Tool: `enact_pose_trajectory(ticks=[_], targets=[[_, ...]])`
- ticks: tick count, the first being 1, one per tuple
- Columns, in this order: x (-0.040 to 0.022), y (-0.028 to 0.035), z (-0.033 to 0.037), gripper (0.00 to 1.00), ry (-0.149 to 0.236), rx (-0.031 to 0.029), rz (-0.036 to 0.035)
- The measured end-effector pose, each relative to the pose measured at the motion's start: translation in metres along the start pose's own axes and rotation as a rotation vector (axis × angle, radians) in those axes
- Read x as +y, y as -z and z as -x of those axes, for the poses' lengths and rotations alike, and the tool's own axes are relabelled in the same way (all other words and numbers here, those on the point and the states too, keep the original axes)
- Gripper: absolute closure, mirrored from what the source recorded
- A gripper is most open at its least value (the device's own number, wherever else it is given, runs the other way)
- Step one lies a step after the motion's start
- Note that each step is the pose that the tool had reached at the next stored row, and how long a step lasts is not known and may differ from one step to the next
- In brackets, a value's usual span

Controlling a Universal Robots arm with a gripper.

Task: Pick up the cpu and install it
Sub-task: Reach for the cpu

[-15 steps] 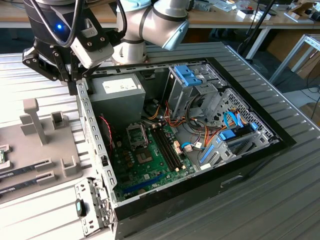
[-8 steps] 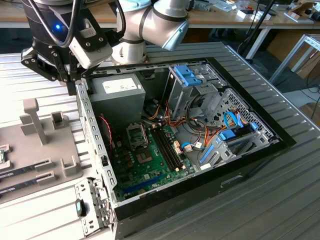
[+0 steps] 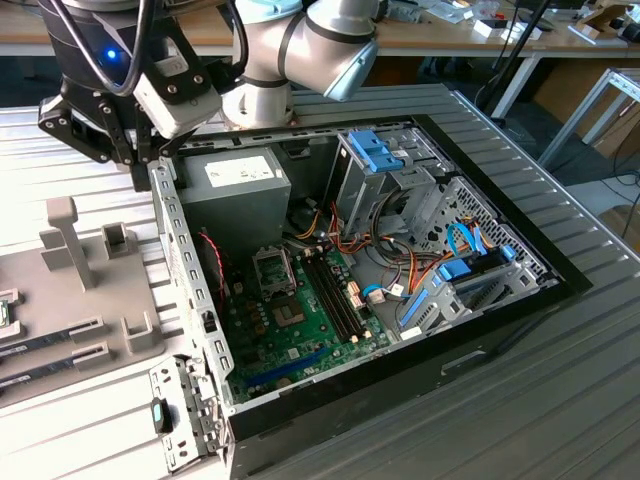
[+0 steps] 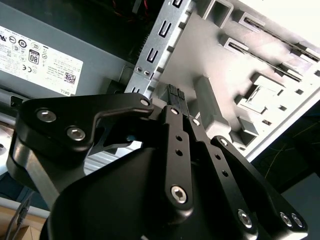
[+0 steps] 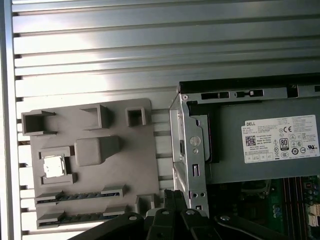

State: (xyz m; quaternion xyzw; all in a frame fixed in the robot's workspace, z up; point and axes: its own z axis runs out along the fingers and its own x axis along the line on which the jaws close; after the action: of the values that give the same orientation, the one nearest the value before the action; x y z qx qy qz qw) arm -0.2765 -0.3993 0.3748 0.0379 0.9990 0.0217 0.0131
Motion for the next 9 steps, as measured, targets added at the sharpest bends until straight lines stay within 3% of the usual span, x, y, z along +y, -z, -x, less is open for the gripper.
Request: enact_pose_trajectory(ticks=[9], targets=[[-0.0002, -0.0005, -0.0028, 0.89, 0.0, 0.0, 0.0]])
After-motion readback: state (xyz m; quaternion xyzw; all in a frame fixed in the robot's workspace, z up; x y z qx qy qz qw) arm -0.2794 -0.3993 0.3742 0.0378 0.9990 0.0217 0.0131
